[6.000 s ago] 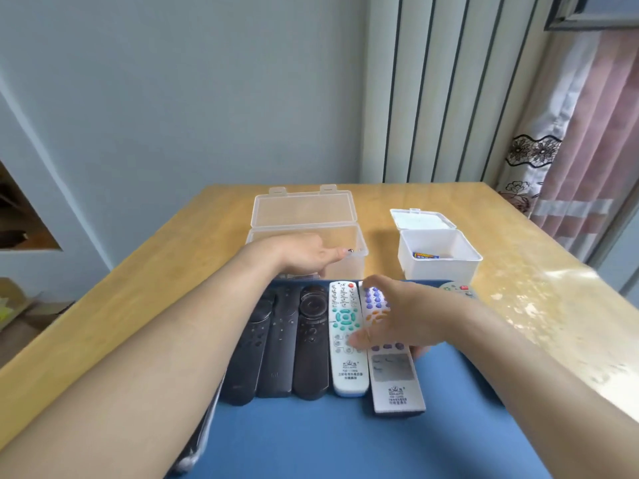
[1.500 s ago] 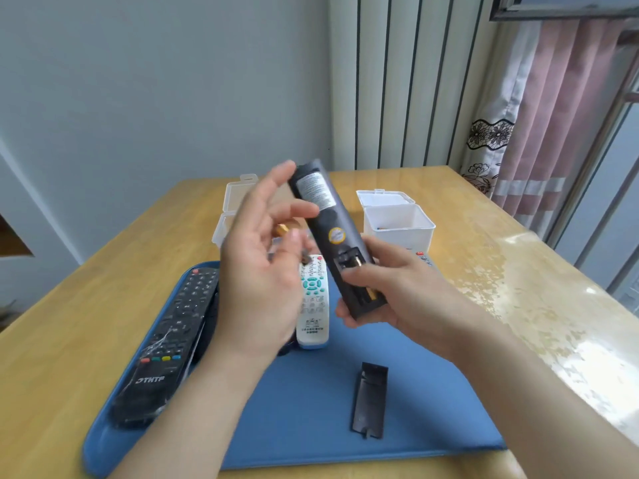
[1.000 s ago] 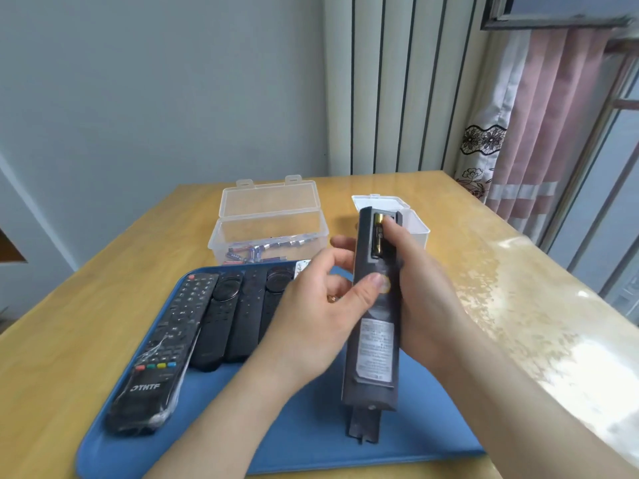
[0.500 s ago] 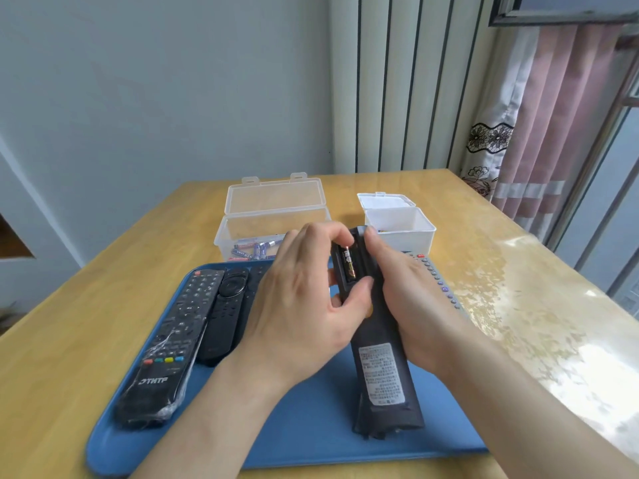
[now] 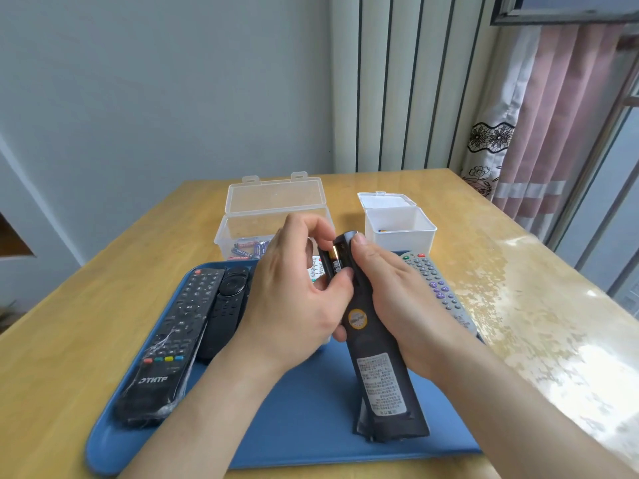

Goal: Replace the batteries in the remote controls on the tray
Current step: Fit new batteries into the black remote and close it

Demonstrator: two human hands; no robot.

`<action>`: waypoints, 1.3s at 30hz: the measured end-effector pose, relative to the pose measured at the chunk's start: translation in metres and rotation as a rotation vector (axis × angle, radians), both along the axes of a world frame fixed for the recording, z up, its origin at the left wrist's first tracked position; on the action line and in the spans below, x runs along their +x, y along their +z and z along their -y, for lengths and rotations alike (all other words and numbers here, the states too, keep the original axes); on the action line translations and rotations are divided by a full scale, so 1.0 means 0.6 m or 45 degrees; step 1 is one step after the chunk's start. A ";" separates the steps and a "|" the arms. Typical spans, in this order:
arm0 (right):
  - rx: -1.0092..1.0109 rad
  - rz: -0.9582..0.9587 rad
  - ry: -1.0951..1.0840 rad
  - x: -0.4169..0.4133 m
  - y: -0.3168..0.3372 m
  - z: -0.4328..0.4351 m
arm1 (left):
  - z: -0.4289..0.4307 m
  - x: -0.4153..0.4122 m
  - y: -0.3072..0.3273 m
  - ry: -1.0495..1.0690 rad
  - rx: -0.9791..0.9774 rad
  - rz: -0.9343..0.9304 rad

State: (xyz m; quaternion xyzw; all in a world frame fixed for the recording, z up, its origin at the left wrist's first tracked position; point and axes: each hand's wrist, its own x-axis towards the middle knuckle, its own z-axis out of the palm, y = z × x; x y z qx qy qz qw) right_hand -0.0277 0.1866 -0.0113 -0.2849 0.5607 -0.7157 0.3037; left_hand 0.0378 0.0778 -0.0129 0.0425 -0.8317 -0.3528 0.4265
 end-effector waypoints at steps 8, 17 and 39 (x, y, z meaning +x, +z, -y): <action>0.012 0.038 0.065 0.007 0.002 0.003 | -0.005 0.005 0.006 -0.099 0.197 -0.004; 0.021 0.132 0.098 0.002 0.012 -0.001 | -0.002 -0.006 -0.002 0.196 0.001 -0.040; -0.003 0.293 -0.016 -0.066 0.002 -0.033 | -0.012 -0.057 0.004 -0.351 1.440 0.313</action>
